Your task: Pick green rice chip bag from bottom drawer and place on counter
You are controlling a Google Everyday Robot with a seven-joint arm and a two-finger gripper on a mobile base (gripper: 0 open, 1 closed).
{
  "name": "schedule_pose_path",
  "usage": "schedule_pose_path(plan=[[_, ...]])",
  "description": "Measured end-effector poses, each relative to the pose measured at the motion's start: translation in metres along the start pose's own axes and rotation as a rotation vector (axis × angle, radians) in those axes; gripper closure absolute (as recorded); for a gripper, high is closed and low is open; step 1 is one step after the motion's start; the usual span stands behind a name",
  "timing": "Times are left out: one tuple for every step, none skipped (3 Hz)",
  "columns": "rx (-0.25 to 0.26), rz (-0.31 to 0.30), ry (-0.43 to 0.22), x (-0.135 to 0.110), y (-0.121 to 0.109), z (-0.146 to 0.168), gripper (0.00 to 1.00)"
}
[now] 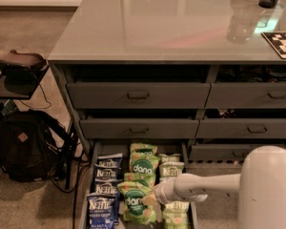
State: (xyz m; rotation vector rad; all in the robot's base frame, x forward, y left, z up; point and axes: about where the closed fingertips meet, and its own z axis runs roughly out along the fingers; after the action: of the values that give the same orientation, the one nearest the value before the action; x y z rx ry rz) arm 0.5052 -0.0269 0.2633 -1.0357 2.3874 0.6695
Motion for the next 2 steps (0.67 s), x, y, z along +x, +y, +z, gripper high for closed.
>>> schedule_pose_path(plan=[[0.036,-0.028,-0.003,-0.037,-0.008,-0.055,1.00],[0.051,-0.065,-0.044,-0.084,-0.019,-0.113,1.00]])
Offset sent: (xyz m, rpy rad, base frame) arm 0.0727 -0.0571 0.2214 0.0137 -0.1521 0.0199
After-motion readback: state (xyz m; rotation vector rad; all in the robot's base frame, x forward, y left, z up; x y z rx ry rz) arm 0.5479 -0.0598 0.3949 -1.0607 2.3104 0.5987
